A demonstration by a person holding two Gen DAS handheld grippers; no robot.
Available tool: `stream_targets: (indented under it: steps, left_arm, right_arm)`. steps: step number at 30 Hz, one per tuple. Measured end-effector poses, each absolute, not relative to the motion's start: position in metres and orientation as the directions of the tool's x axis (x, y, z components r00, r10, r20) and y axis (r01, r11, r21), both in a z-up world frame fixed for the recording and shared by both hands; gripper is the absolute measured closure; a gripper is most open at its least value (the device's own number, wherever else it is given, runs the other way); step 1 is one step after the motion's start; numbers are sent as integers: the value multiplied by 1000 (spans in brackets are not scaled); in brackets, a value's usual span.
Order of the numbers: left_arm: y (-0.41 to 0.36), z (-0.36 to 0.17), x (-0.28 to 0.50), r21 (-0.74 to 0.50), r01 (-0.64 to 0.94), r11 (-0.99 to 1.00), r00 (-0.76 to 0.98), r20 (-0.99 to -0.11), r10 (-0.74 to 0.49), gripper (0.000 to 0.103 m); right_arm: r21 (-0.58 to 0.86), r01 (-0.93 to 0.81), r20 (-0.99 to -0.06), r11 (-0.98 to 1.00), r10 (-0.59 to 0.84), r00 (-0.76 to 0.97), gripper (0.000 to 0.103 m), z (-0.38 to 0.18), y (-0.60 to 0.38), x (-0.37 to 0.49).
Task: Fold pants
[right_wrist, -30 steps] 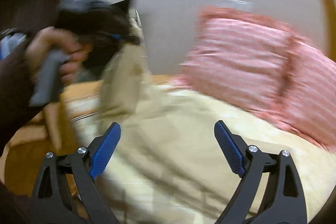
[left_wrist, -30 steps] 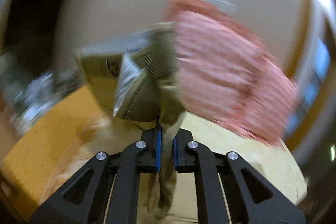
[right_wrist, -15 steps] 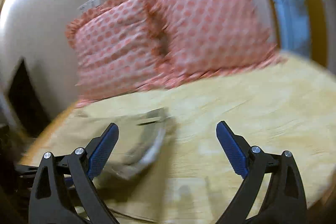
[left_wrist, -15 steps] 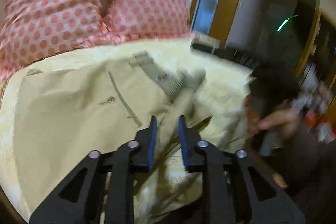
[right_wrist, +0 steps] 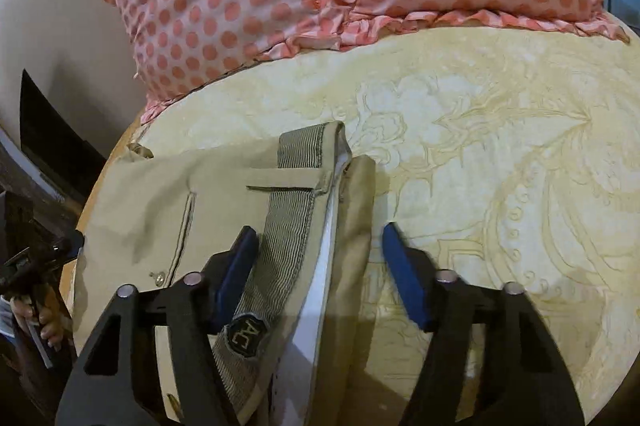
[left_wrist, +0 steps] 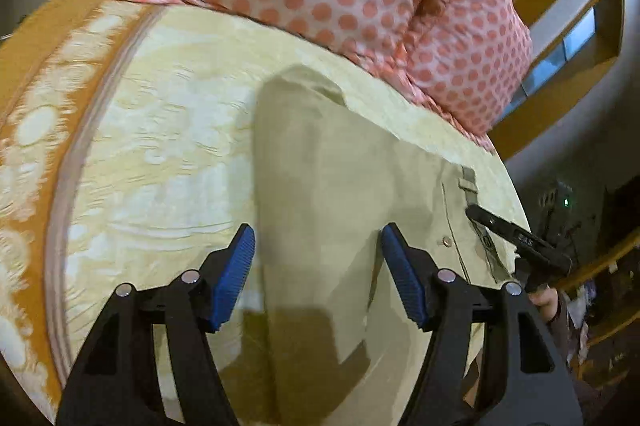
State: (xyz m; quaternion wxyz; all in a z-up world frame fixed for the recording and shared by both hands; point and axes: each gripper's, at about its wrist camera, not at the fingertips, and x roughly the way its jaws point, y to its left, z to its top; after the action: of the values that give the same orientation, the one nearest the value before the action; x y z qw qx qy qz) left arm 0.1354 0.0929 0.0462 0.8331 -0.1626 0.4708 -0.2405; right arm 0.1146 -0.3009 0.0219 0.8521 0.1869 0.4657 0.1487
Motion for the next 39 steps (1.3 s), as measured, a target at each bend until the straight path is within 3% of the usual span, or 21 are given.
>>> stream_targets:
  steps: [6,8,10,12,14,17,22,23,24,25,26,27,29,34,36,37,39]
  left_arm:
    - [61,40,154,-425,291,857,396,-762,-512,29]
    - [63,32,161,-458,270,847,373,-761,-531,29]
    - [64,29,164,-469,271,840,377,-752,-541,40]
    - [63,31,162,-446,276,851,386,-759,-523,74]
    - [65,37,163,-475,283,833,390,-737,-552,91]
    - [60,55,174,-460,298,837,436,-714,-547,94]
    - [41,73,217,-417,277,866,534,-682,-499,92]
    - [34,71,232,-385,249,889,556,-695,-456,88]
    - [30,67,241,-345,222,912,567,-715,-409,83]
    - [25,63,251,-284,183,941,573,-747,-337,81]
    - [23,60,257,-212,150,966,568,-781,-259,76]
    - [25,62,256,-197,144,970,573,-783,-244,70]
    - [32,74,240,-163,132,978,633,-745,-210,64]
    - [32,94,188,-327,293,899,629,-642,-438,51]
    - [17,79,181,-357,335,872,561,-668,-489,43]
    - [9,68,183,-346,332,877,531,-700,-477,43]
    - [-5,42,193,-291,304,907,484,-773,-411,48]
  right_arm:
    - [464,-96,-723,881,439,533,52,19,-303,117]
    - [464,-118,-717,878,451,531,61,18,-302,116]
    - [519,-168,-690,838,527,496,87,18,-302,117]
    - [560,-201,-657,804,579,483,89,22,-305,117]
    - [567,-218,-643,795,592,485,90,27,-305,122]
    - [565,-228,-619,793,590,518,90,37,-309,137]
    - [502,-184,-589,845,490,643,91,60,-315,178]
    - [493,-162,-586,855,463,665,90,60,-315,187]
    - [453,-126,-608,883,409,681,84,55,-311,198]
    - [407,-92,-646,909,357,674,72,49,-309,206]
    - [326,-35,-719,945,272,639,66,40,-306,215]
    - [279,2,-759,960,220,613,63,35,-308,216]
    - [296,4,-730,955,223,646,62,39,-320,200]
    - [425,-175,-649,888,434,626,57,52,-306,157]
    - [440,-209,-674,873,475,566,51,44,-292,154]
    - [426,-203,-717,882,466,519,40,34,-284,155]
    - [349,-202,-770,915,403,495,36,22,-269,158]
